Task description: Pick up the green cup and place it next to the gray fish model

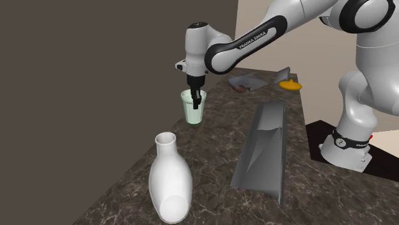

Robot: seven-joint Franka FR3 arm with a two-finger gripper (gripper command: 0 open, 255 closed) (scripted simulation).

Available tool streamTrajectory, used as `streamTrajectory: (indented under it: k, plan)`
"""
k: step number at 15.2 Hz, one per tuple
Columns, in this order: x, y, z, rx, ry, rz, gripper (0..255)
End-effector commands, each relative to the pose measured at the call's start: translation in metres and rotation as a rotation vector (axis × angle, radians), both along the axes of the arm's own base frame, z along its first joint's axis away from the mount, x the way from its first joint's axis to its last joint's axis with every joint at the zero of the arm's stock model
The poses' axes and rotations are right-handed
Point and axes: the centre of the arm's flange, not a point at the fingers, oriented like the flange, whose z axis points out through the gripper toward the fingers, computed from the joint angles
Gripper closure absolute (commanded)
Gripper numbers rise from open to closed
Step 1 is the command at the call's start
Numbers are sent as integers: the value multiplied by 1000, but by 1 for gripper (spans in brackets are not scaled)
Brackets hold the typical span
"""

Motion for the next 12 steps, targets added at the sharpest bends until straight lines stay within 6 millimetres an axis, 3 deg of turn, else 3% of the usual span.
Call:
streamTrajectory:
  k: [1, 3, 12]
  plan:
    - [0, 0, 0, -1, 0, -1, 255]
    - [0, 0, 0, -1, 0, -1, 255]
    - [0, 0, 48, -1, 0, -1, 255]
